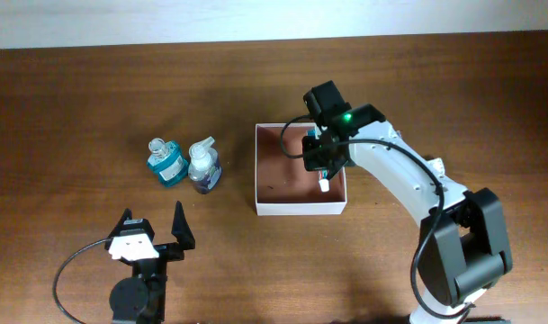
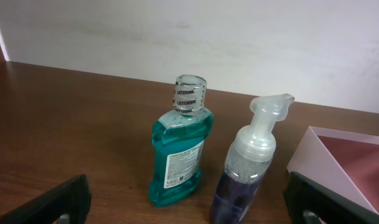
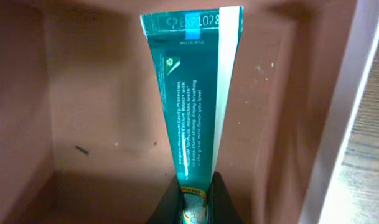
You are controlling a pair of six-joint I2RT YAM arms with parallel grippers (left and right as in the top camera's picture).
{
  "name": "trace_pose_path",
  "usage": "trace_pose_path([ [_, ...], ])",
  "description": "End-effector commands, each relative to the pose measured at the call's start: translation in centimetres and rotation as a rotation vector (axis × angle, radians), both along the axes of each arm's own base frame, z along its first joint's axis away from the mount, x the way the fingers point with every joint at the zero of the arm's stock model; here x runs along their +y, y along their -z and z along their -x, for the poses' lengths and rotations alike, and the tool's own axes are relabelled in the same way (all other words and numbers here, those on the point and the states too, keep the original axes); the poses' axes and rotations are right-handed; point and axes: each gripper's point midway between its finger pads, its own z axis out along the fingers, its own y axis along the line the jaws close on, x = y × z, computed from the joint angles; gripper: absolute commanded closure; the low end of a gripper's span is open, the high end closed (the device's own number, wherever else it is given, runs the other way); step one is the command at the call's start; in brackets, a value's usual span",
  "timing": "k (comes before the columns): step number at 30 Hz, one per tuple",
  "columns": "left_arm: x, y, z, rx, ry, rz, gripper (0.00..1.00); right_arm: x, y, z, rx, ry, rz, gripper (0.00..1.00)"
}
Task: Pack container
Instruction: 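Carry the toothpaste tube left and drop it into the box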
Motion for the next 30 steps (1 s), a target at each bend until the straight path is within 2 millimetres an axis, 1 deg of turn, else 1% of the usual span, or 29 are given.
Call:
trace_pose_path([
  [1, 0.2, 0.2, 0.0, 0.005, -0.011, -0.017, 0.01, -0.4, 0.4, 0.0, -0.018, 0.032, 0.017, 0.95],
  [4, 0.2, 0.2, 0.0, 0.005, -0.011, -0.017, 0.01, -1.0, 0.9, -0.4, -0.034, 0.042, 0.051, 0.95],
  [9, 0.2, 0.2, 0.0, 0.005, -0.011, -0.017, 0.01, -0.7, 1.4, -1.0, -0.05, 0.043, 0.048, 0.95],
  [17, 0.2, 0.2, 0.0, 0.005, -0.011, -0.017, 0.01, -0.7, 2.6, -0.9, -0.022, 0.044, 0.056, 0.95],
  [23, 0.2, 0.2, 0.0, 0.005, -0.011, -0.017, 0.01, -0.1, 3.0, -0.8, -0.02, 0.032, 0.05, 0.94],
  [26, 0.2, 0.2, 0.0, 0.005, -0.011, -0.017, 0.01, 0.4, 3.2, -0.7, -0.02, 0.019, 0.05, 0.88],
  [28, 0.2, 0.2, 0.0, 0.005, -0.011, -0.017, 0.01, 0.7, 3.2, -0.6, -0.021, 0.011, 0.05, 0.87],
  [29, 0.2, 0.2, 0.0, 0.005, -0.011, -0.017, 0.01, 0.9, 3.2, -0.5, -0.022, 0.007, 0.049, 0.84],
  [30, 0.2, 0.2, 0.0, 0.005, -0.011, -0.017, 0.01, 1.0, 3.2, -0.5, -0.024, 0.003, 0.049, 0.79],
])
